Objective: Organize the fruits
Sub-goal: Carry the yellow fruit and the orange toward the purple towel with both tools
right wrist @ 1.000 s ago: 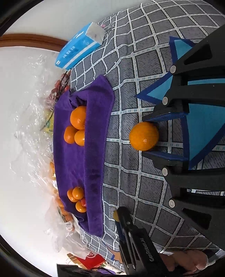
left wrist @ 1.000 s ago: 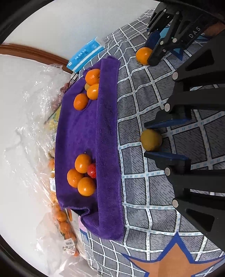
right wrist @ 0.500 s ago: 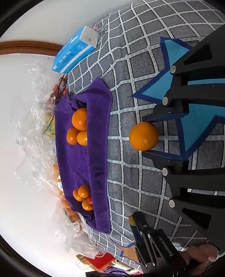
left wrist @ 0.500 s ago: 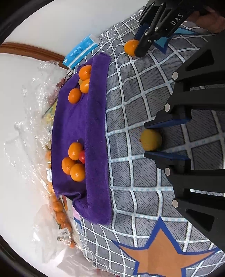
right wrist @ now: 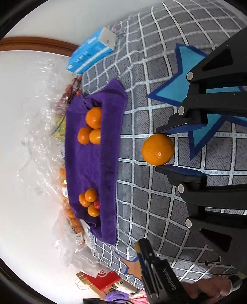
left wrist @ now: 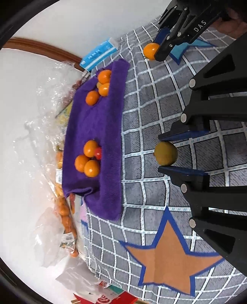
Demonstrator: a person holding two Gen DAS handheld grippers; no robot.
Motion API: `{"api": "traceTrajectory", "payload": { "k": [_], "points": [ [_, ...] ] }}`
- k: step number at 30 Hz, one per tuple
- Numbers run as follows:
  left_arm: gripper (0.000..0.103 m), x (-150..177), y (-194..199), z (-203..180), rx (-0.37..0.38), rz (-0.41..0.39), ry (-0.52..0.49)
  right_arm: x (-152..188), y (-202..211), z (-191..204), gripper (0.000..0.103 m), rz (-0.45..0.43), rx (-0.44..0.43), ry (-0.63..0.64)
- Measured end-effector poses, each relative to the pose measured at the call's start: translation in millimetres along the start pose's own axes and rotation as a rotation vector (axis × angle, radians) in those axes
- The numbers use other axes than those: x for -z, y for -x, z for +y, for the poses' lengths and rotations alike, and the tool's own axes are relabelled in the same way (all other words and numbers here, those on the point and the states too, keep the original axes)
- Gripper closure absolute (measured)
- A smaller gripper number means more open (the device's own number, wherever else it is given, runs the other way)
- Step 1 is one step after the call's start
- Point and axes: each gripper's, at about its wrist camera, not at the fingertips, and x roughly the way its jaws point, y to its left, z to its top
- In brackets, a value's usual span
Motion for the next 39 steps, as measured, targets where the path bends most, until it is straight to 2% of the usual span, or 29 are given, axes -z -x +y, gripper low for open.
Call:
{"api": "traceTrajectory", "payload": {
  "k": [13,22,39],
  "points": [
    [0.078,-33.1,60.3,-12.3,0.014,-0.104,-0.012,-31.5,54.3,1.4,0.071,-0.086,0.005,0.018],
    [0.078,-54.6,98.0,-20.3,0.005,-0.196,-0.029,-57.5,73.2,3.4,0.071,-0.134,0.005,0.024],
    [0.078,-93.5,113.1,-22.4,0.019,-0.250,-0.027,-98.8,85.4,4.4,0.071,-0.207,0.020,0.035]
  ]
}}
